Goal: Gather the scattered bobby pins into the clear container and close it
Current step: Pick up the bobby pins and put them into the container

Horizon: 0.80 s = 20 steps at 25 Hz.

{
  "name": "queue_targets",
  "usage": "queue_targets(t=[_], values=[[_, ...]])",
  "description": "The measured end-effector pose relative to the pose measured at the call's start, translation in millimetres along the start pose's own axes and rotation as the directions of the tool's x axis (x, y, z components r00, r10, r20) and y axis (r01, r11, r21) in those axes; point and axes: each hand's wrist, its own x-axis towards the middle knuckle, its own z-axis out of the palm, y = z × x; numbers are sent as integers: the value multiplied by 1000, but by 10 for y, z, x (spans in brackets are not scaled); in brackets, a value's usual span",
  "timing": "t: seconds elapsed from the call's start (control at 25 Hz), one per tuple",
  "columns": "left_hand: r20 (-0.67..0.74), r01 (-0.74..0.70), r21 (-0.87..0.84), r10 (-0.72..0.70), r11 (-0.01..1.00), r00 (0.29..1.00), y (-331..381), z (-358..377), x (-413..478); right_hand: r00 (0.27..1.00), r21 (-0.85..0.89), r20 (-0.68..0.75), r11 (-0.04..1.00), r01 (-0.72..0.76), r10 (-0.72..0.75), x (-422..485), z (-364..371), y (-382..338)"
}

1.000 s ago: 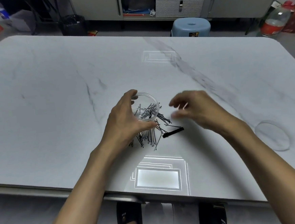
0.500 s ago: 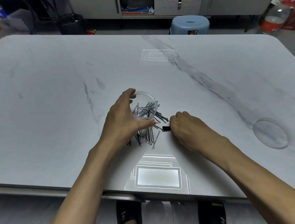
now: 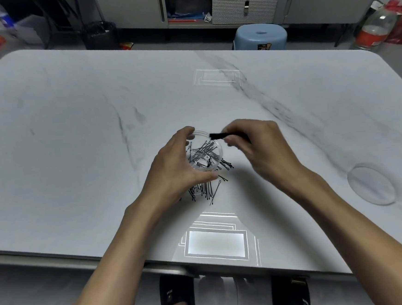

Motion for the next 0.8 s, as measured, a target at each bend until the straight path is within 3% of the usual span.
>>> queue_targets(t=[0.12, 0.2, 0.32, 0.44, 0.56, 0.64, 0.8], values=[[21, -20, -5, 20, 1000, 1000, 21, 19, -3, 993, 11, 89, 997, 75, -75, 49, 165, -204], [-3, -16, -8, 16, 1000, 1000, -4, -7, 2, 997, 56, 36, 997, 62, -64, 99, 221, -210], [-69, 17, -31, -19, 999, 997, -80, -83, -4, 982, 139, -110, 981, -139, 155, 166, 242, -45], [-124, 45, -51, -52, 998, 991, -169, -160, -21, 918, -51, 31, 918, -394, 396, 92, 389, 165], [-157, 64, -47, -71, 997, 985, -230, -226, -37, 868, -136, 94, 870, -474, 488, 6, 542, 238], [-164, 72, -46, -79, 996, 983, -249, -252, -46, 875, -191, 65, 867, -460, 479, 21, 577, 230], [-158, 73, -51, -80, 996, 984, -266, -272, -56, 936, -472, 60, 836, -279, 347, 0, 613, 203]])
